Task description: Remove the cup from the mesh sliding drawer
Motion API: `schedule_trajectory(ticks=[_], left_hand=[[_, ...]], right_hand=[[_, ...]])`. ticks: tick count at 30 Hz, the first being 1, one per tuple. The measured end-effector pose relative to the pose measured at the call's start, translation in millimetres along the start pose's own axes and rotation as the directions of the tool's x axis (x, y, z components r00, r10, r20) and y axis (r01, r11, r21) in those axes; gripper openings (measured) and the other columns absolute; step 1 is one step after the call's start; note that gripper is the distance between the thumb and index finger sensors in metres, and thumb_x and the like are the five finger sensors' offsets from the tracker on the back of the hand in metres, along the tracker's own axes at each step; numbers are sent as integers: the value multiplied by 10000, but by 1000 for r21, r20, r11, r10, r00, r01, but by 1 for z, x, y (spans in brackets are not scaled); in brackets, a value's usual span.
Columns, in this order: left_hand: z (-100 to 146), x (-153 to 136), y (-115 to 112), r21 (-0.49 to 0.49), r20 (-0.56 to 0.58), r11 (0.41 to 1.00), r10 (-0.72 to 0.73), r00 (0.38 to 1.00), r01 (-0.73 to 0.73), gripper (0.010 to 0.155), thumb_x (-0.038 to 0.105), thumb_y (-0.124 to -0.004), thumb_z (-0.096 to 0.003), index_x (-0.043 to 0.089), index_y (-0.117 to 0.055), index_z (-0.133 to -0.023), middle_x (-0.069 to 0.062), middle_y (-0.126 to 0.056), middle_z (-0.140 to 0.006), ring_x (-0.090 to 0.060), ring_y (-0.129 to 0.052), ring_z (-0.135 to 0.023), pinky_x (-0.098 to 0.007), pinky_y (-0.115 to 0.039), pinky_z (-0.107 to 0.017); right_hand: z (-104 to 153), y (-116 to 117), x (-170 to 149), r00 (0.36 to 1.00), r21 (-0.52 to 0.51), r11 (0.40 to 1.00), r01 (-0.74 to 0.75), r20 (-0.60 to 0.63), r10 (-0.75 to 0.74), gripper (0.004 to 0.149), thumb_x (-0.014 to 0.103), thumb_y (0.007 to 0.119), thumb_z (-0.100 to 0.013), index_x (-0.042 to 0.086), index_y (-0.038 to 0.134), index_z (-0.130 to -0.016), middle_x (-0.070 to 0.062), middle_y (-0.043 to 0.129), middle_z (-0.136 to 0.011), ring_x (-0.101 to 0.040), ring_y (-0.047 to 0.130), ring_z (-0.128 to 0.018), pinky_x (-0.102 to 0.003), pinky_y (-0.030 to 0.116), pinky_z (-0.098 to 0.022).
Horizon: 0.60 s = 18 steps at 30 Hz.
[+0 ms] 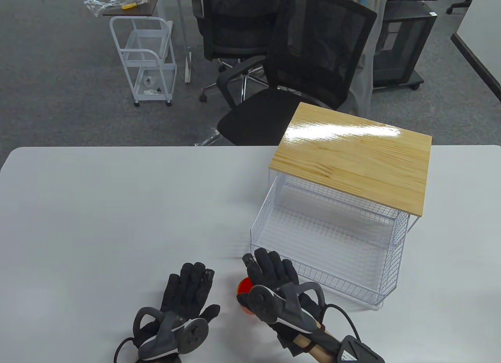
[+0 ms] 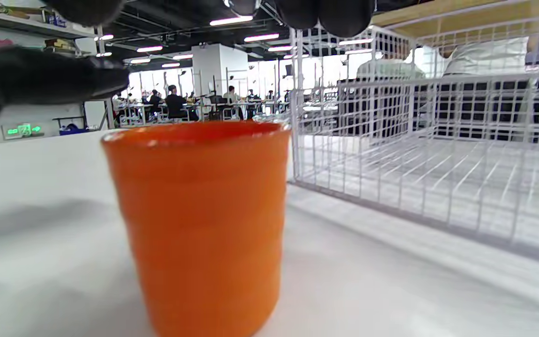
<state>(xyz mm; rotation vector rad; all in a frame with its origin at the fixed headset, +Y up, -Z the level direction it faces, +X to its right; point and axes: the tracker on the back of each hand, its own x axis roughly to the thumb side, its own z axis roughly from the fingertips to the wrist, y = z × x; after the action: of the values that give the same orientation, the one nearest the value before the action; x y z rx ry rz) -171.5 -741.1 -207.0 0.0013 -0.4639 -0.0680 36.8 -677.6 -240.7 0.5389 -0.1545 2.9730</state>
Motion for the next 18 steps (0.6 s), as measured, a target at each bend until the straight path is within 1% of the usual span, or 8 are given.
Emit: schedule_trajectory(ticks=[4,10,18], left_hand=[[0,0,0,1,-3,1000,2,1000,-2,776,534,-322,-685,49,-227,-1284,-261,-283,-1340,-519,-304,-1206,-595,-268,-865],[0,0,0,-2,-4,1000,1,1000,-1,775,534,-322,-686,48,-230,-1283,-262,-285,-1339,-521,-303,-1205,-595,-270,-864],[0,-1,0,-1,-11,1000,4,1000,-4,775,534,-322,-685,49,-230,-1283,-261,-285,-1340,-520,-304,-1205,-595,-269,-865]], right_hand=[[3,-6,-10,999,-22,999,-35,-22,34,850,606,664,-442,184,449,-1147,-124,405,-1199,-380,489,-1087,-528,413,-798],[9,-11,-30,993,-49,994,-100,-73,96,866,608,660,-439,171,427,-1151,-124,387,-1201,-383,468,-1092,-527,401,-800],[16,-2,-68,973,-51,987,-152,-185,140,876,612,654,-439,168,406,-1151,-132,383,-1201,-391,466,-1091,-531,403,-797]])
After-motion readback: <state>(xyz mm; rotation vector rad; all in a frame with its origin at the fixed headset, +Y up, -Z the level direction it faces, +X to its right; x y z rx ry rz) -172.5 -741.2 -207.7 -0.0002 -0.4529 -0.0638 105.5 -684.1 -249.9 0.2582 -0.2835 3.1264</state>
